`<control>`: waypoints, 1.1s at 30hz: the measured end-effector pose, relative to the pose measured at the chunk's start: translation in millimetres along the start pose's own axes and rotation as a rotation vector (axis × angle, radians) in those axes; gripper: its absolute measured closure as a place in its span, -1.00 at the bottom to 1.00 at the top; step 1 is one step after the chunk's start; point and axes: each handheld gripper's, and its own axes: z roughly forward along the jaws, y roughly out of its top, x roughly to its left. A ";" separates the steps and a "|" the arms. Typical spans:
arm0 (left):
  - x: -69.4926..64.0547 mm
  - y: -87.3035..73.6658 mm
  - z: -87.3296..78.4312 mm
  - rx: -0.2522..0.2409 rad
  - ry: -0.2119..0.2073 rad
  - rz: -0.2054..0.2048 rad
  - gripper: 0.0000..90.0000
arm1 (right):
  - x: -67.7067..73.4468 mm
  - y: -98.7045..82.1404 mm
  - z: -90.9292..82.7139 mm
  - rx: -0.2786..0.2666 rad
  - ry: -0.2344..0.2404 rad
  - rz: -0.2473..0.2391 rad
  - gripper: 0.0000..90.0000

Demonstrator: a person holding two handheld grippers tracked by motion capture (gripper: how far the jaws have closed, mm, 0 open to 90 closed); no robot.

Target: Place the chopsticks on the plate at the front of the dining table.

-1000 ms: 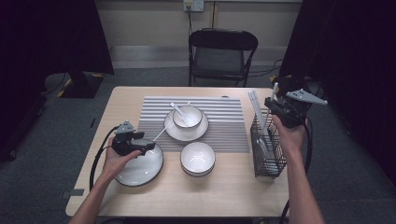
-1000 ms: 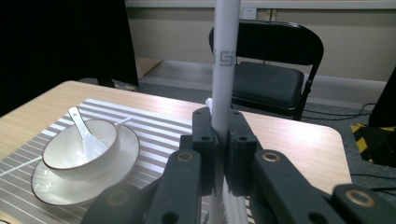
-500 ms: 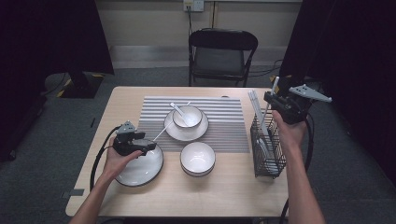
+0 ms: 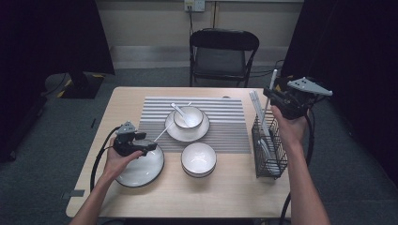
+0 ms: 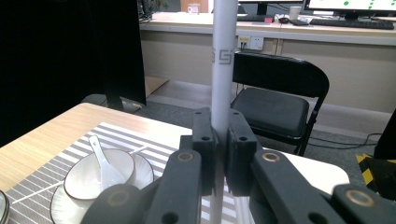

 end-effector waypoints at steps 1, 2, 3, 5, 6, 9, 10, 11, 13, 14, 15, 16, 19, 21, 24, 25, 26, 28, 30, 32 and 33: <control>0.0 0.2 -0.3 0.000 -0.001 0.000 -0.41 | 1.1 1.3 -0.4 -0.002 -0.003 -0.003 0.89; -0.3 0.3 -0.4 -0.002 -0.003 -0.005 -0.41 | 2.4 2.6 -0.8 -0.004 -0.006 -0.007 0.89; 0.0 0.6 -0.7 -0.002 -0.004 -0.004 -0.40 | 3.9 3.9 -1.2 -0.008 -0.012 -0.013 0.89; 0.5 0.9 -0.9 -0.006 -0.001 -0.005 -0.40 | 7.2 6.0 -2.2 -0.013 -0.017 -0.023 0.89; 0.4 1.0 -0.6 -0.006 0.000 -0.009 -0.40 | 8.7 6.8 -2.4 -0.016 -0.019 -0.029 0.89; 0.2 1.2 -0.6 -0.002 0.001 -0.006 -0.40 | 13.4 10.0 -3.4 -0.023 -0.013 -0.040 0.89; 0.0 1.4 -0.7 -0.002 0.003 -0.005 -0.40 | 14.7 11.2 -3.7 -0.033 -0.010 -0.035 0.89; 0.1 1.5 -0.7 -0.005 -0.002 -0.007 -0.40 | 16.3 12.6 -3.8 -0.033 -0.007 -0.037 0.89; -0.1 1.7 -1.2 -0.006 -0.004 -0.012 -0.40 | 19.3 14.0 -1.5 -0.024 0.011 -0.039 0.89; 0.0 1.8 -1.6 -0.007 -0.004 -0.010 -0.40 | 20.6 13.6 0.0 -0.023 0.021 -0.034 0.89; -0.1 1.8 -2.0 -0.008 -0.004 -0.012 -0.40 | 22.1 13.0 1.6 -0.020 0.029 -0.033 0.89; -0.3 1.9 -2.2 -0.009 -0.002 -0.014 -0.40 | 23.5 12.1 3.7 -0.016 0.037 -0.034 0.89; -0.1 2.7 -3.5 -0.015 -0.005 -0.013 -0.40 | 27.2 9.2 9.4 -0.012 0.061 -0.025 0.89; -0.9 3.2 -4.0 -0.018 -0.002 -0.015 -0.40 | 29.7 7.2 12.8 -0.010 0.074 -0.021 0.89; -1.9 4.0 -4.5 -0.021 -0.002 -0.015 -0.40 | 34.0 5.6 17.1 -0.006 0.096 -0.017 0.89; -2.1 4.2 -4.9 -0.024 0.000 -0.013 -0.40 | 35.4 5.5 18.2 -0.006 0.105 -0.018 0.89; -2.2 4.5 -5.3 -0.024 0.001 -0.009 -0.40 | 37.3 5.5 18.9 -0.006 0.112 -0.020 0.89; -2.8 5.0 -6.0 -0.026 0.003 -0.008 -0.40 | 41.0 5.8 19.9 -0.008 0.127 -0.025 0.89; -2.7 6.3 -7.7 -0.032 0.003 -0.005 -0.40 | 44.9 6.3 16.9 -0.034 0.148 -0.019 0.89; -2.7 7.3 -9.6 -0.047 0.006 -0.014 -0.40 | 47.6 6.5 16.1 -0.039 0.165 -0.016 0.89; -2.7 7.7 -10.0 -0.050 0.005 -0.012 -0.40 | 49.3 6.2 16.2 -0.043 0.169 -0.017 0.89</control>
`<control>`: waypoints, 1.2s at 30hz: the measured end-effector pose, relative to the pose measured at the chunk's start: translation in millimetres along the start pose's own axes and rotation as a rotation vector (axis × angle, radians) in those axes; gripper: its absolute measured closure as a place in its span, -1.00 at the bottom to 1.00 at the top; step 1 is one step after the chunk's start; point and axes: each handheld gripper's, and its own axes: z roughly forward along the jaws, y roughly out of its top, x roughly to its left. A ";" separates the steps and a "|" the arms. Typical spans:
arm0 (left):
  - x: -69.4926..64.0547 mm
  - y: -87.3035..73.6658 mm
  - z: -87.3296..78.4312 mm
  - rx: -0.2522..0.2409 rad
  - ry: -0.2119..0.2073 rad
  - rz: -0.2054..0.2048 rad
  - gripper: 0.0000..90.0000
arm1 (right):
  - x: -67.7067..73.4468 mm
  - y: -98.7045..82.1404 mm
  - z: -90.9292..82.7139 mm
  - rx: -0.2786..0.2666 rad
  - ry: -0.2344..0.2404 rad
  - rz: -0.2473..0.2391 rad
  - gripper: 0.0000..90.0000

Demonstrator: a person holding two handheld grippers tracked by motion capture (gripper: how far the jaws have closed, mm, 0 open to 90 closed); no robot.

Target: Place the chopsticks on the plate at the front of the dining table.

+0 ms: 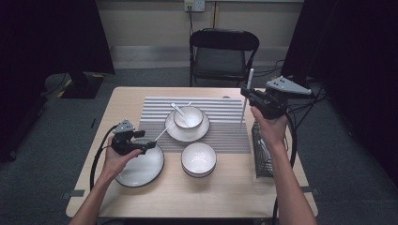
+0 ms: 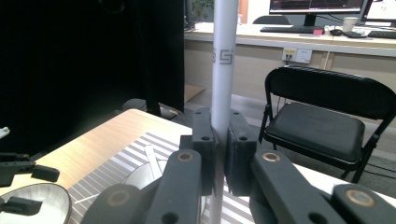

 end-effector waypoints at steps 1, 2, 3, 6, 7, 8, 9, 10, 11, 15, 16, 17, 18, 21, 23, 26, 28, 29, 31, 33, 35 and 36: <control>-0.6 0.2 -0.2 0.000 0.000 0.003 -0.40 | 1.6 -0.2 0.4 -0.001 0.008 0.002 0.89; -0.9 0.4 -0.2 0.003 -0.001 0.011 -0.40 | 3.1 -0.4 1.3 0.003 0.016 0.001 0.89; -1.6 0.5 -0.1 0.005 -0.002 0.008 -0.40 | 5.1 -0.5 2.6 0.007 0.020 0.000 0.89; -4.3 1.9 -0.6 0.001 -0.007 0.017 -0.38 | 10.3 -1.0 6.3 0.010 0.039 -0.003 0.89; -5.5 2.5 -0.7 -0.006 -0.014 0.011 -0.39 | 11.8 -1.0 7.5 0.010 0.046 -0.004 0.89; -6.1 3.1 -1.0 -0.012 -0.016 0.015 -0.39 | 13.4 -1.0 8.6 0.013 0.051 -0.005 0.89; -6.6 3.6 -1.1 -0.007 -0.013 0.015 -0.39 | 14.9 -0.8 9.7 0.016 0.055 -0.006 0.89; -6.7 3.7 -0.8 -0.007 -0.013 0.016 -0.39 | 16.3 -0.7 10.9 0.016 0.059 -0.008 0.89; -6.4 3.7 -0.5 -0.009 -0.015 0.017 -0.39 | 17.9 -0.6 12.0 0.017 0.066 -0.007 0.89; -7.3 3.9 0.6 -0.011 -0.022 0.012 -0.38 | 23.9 -0.6 15.8 0.016 0.093 -0.011 0.89; -7.8 4.2 0.6 -0.012 -0.021 0.017 -0.35 | 25.5 -0.8 16.8 0.016 0.100 -0.009 0.89; -8.4 4.4 0.8 -0.016 -0.019 0.020 -0.35 | 27.2 -1.2 17.7 0.018 0.105 -0.010 0.89; -8.6 4.8 0.6 -0.017 -0.019 0.028 -0.35 | 29.0 -2.0 18.5 0.019 0.110 -0.013 0.89; -10.3 5.7 0.5 -0.025 -0.030 0.031 -0.39 | 34.6 -5.5 21.0 0.019 0.129 -0.014 0.89; -12.1 6.6 -0.1 -0.034 -0.036 0.028 -0.39 | 37.3 -6.9 23.0 0.023 0.138 -0.011 0.89; -14.3 9.0 -1.2 -0.046 -0.050 0.041 -0.38 | 40.6 -7.3 25.9 0.025 0.147 -0.013 0.89; -16.1 10.7 -1.6 -0.055 -0.058 0.047 -0.36 | 43.4 -6.7 28.0 0.030 0.154 -0.014 0.89; -16.9 11.3 -1.8 -0.056 -0.070 0.049 -0.34 | 44.8 -6.4 28.9 0.031 0.158 -0.015 0.89; -18.8 12.8 -1.2 -0.051 -0.076 0.053 -0.34 | 47.9 -5.4 31.2 0.032 0.166 -0.018 0.89; -20.7 13.7 -0.1 -0.050 -0.086 0.056 -0.36 | 50.3 -3.4 33.4 0.025 0.175 -0.013 0.89; -22.7 14.8 -0.5 -0.051 -0.082 0.060 -0.37 | 52.9 -1.5 36.2 0.027 0.179 -0.014 0.89; -22.9 15.6 -1.1 -0.053 -0.083 0.062 -0.37 | 54.3 -0.8 37.2 0.024 0.184 -0.012 0.89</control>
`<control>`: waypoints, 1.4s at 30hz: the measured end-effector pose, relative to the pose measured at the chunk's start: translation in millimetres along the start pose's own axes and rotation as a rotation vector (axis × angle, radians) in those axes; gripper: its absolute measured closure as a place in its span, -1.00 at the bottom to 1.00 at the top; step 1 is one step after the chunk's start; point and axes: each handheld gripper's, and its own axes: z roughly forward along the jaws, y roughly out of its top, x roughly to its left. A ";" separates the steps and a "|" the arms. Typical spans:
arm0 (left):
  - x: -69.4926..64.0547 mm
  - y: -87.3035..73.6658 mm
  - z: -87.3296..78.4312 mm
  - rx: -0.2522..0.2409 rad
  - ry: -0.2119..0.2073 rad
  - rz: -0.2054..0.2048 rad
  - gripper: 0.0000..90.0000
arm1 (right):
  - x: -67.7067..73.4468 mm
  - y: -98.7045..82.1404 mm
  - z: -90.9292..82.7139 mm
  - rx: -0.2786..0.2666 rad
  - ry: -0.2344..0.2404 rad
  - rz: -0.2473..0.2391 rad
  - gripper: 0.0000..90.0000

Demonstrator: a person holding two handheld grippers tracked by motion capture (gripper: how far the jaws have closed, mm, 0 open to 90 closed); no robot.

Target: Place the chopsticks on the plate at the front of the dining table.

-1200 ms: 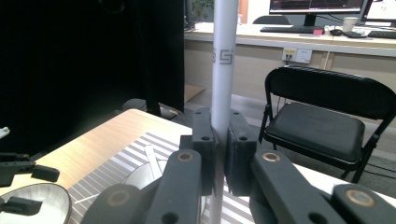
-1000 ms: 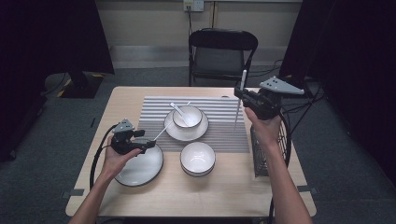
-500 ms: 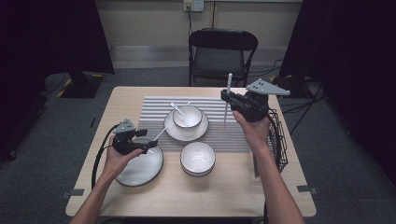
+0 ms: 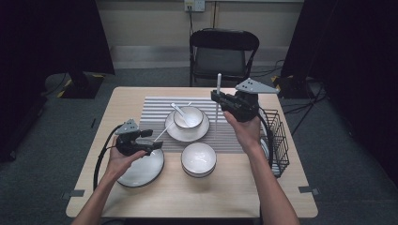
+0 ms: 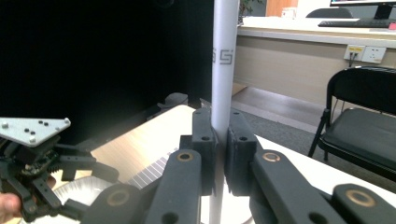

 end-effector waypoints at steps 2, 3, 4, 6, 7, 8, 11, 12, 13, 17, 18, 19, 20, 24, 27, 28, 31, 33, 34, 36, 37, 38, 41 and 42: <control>-0.9 1.4 -1.0 -0.004 0.000 -0.002 -0.39 | 2.6 1.5 3.2 -0.005 0.009 0.002 0.89; -1.7 1.6 -2.2 -0.011 -0.006 -0.004 -0.40 | 3.8 2.2 4.7 -0.004 0.014 0.000 0.89; -1.8 2.0 -3.4 -0.018 -0.013 0.000 -0.40 | 5.0 3.0 6.7 -0.004 0.019 -0.001 0.89; -3.1 3.1 -5.1 -0.033 -0.009 -0.005 -0.38 | 7.9 5.3 10.5 -0.006 0.029 0.002 0.89; -3.2 3.5 -5.6 -0.034 -0.009 -0.003 -0.37 | 9.4 6.1 12.3 -0.005 0.034 0.000 0.89; -3.8 4.0 -6.1 -0.036 -0.007 -0.003 -0.37 | 10.7 6.5 13.7 -0.003 0.036 -0.003 0.89; -5.3 5.6 -6.9 -0.038 0.003 0.013 -0.37 | 15.5 7.4 18.8 -0.004 0.057 -0.006 0.89; -5.5 6.1 -6.7 -0.038 -0.006 0.015 -0.36 | 17.0 7.3 20.3 -0.003 0.064 -0.005 0.89; -6.1 6.6 -6.8 -0.039 -0.008 0.018 -0.37 | 18.3 7.1 21.9 -0.004 0.069 -0.007 0.89; -8.5 8.3 -6.7 -0.045 -0.019 0.027 -0.34 | 22.4 5.7 28.5 0.003 0.087 0.003 0.89; -9.0 8.4 -6.5 -0.048 -0.024 0.029 -0.33 | 23.7 5.5 30.2 0.004 0.091 0.002 0.89; -9.5 8.5 -6.3 -0.049 -0.035 0.029 -0.31 | 25.5 5.7 31.4 0.007 0.097 0.006 0.89; -10.2 8.6 -6.3 -0.051 -0.040 0.028 -0.32 | 27.6 6.1 32.9 0.008 0.102 0.004 0.89; -12.8 9.9 -5.5 -0.059 -0.050 0.037 -0.29 | 35.1 7.8 37.6 0.010 0.122 0.001 0.89; -15.2 11.1 -4.5 -0.057 -0.063 0.047 -0.27 | 39.9 7.4 42.3 0.014 0.143 -0.004 0.89; -16.6 11.6 -4.4 -0.054 -0.064 0.051 -0.25 | 41.5 7.0 43.5 0.012 0.157 -0.005 0.89; -19.0 12.7 -4.0 -0.069 -0.068 0.047 -0.24 | 45.9 6.1 47.5 0.011 0.171 -0.004 0.89; -20.5 13.4 -3.9 -0.074 -0.049 0.062 -0.22 | 48.5 5.5 50.1 0.014 0.180 -0.005 0.89; -20.8 13.6 -3.5 -0.074 -0.056 0.061 -0.21 | 50.2 5.0 51.9 0.015 0.184 -0.007 0.89; -21.8 13.6 -2.2 -0.070 -0.059 0.062 -0.21 | 53.2 4.1 54.0 0.017 0.195 -0.006 0.89; -22.2 13.6 -1.6 -0.069 -0.062 0.061 -0.21 | 54.6 3.6 55.2 0.019 0.196 -0.006 0.89; -22.6 13.7 -1.3 -0.069 -0.066 0.064 -0.21 | 55.7 3.2 56.6 0.018 0.201 -0.009 0.89; -24.2 15.3 -1.0 -0.074 -0.082 0.066 -0.16 | 59.8 1.3 60.6 0.021 0.208 -0.003 0.89; -25.1 16.4 -0.8 -0.084 -0.087 0.062 -0.14 | 61.1 0.4 62.2 0.022 0.213 -0.001 0.89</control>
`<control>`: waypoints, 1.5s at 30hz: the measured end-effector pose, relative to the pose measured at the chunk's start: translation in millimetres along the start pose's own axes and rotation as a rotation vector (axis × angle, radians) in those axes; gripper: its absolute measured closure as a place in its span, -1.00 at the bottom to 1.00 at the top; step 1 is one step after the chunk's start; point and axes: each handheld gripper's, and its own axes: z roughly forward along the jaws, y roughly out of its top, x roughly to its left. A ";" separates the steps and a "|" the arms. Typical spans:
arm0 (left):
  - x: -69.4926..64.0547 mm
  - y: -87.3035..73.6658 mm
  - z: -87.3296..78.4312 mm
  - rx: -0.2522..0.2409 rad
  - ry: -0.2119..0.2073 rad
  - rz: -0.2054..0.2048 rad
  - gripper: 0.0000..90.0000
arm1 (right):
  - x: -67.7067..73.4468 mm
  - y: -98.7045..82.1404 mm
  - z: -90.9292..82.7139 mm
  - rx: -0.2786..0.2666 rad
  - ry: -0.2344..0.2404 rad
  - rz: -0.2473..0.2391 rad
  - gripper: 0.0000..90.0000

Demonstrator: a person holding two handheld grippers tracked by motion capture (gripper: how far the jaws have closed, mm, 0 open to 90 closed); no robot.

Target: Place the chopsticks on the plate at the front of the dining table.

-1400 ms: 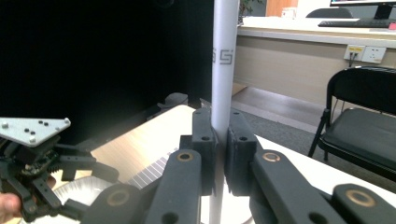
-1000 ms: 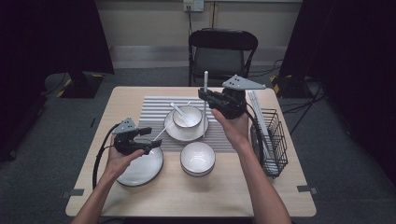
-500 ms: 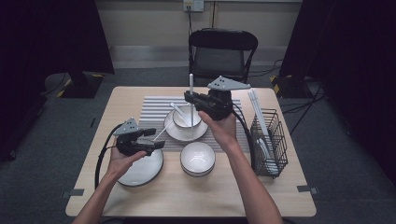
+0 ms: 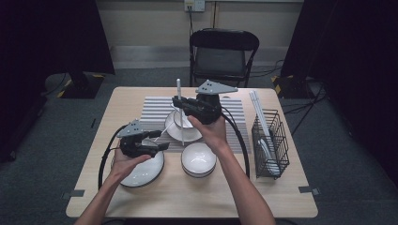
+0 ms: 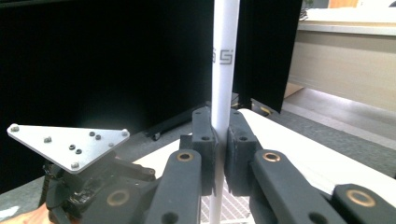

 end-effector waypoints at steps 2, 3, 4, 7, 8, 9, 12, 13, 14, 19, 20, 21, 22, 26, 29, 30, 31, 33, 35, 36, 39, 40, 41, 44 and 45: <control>-1.4 2.7 0.3 -0.008 -0.018 -0.010 -0.12 | 2.5 -2.1 3.9 0.006 0.009 0.001 0.89; -1.6 3.5 0.2 -0.011 -0.013 0.009 -0.10 | 4.2 -3.4 6.5 0.013 0.015 0.000 0.89; -2.8 4.5 -0.3 -0.010 -0.017 0.010 -0.08 | 5.0 -4.0 8.1 0.016 0.018 -0.003 0.89; -5.5 5.7 -1.2 -0.034 -0.004 0.011 0.02 | 8.0 -4.9 12.4 0.034 0.029 -0.014 0.89; -5.2 6.0 -1.8 -0.035 -0.009 0.010 0.05 | 8.5 -4.9 12.9 0.035 0.029 -0.015 0.89; -5.3 6.2 -2.3 -0.034 -0.010 0.012 0.06 | 8.7 -5.0 13.3 0.035 0.032 -0.015 0.89; -6.9 7.1 -3.5 -0.057 -0.017 0.010 0.15 | 10.3 -5.6 14.0 0.036 0.039 -0.015 0.89; -7.5 7.9 -3.9 -0.061 -0.026 0.008 0.16 | 10.8 -6.0 14.6 0.035 0.042 -0.013 0.89; -7.7 8.5 -4.3 -0.064 -0.030 0.013 0.18 | 11.6 -6.4 15.8 0.035 0.046 -0.012 0.89; -9.3 9.8 -5.0 -0.063 -0.035 0.019 0.18 | 16.9 -7.0 20.9 0.044 0.060 -0.023 0.89; -9.6 9.8 -4.6 -0.065 -0.038 0.016 0.18 | 17.6 -7.6 22.3 0.040 0.065 -0.022 0.89; -9.5 9.9 -4.7 -0.060 -0.037 0.023 0.18 | 18.4 -8.2 23.7 0.044 0.068 -0.021 0.89; -9.9 9.7 -4.4 -0.058 -0.036 0.022 0.20 | 19.1 -8.8 25.5 0.045 0.072 -0.021 0.89; -11.4 9.2 -3.5 -0.060 -0.033 0.031 0.26 | 23.6 -10.5 30.7 0.040 0.092 -0.026 0.89; -10.7 8.0 -2.6 -0.052 -0.033 0.032 0.37 | 27.0 -10.7 34.4 0.039 0.105 -0.025 0.89; -10.6 7.6 -2.4 -0.053 -0.027 0.031 0.42 | 27.6 -10.8 35.5 0.040 0.108 -0.024 0.89; -9.8 7.4 -2.2 -0.053 -0.020 0.030 0.48 | 27.8 -10.8 36.3 0.036 0.112 -0.020 0.89; -7.8 6.6 -1.9 -0.063 -0.031 -0.009 0.56 | 28.5 -11.1 37.9 0.031 0.122 -0.014 0.89; -6.8 5.8 -2.0 -0.065 -0.030 -0.008 0.65 | 29.7 -11.9 38.6 0.030 0.128 -0.017 0.89; -6.4 5.8 -2.3 -0.066 -0.032 -0.001 0.68 | 29.8 -12.3 38.7 0.027 0.134 -0.016 0.89; -7.3 5.6 -1.4 -0.065 -0.041 -0.008 0.85 | 29.5 -12.9 39.7 0.028 0.133 -0.011 0.89; -7.3 5.5 -1.2 -0.065 -0.039 -0.014 0.89 | 29.3 -13.0 39.7 0.025 0.132 -0.009 0.89; -6.9 5.4 -1.4 -0.065 -0.037 -0.014 0.90 | 28.9 -13.0 39.4 0.026 0.130 -0.012 0.89; -5.9 5.2 -2.3 -0.065 -0.040 -0.017 0.90 | 27.1 -13.3 37.8 0.021 0.131 -0.007 0.88; -5.9 5.1 -2.2 -0.063 -0.042 -0.016 0.90 | 26.5 -13.4 37.5 0.022 0.130 -0.007 0.88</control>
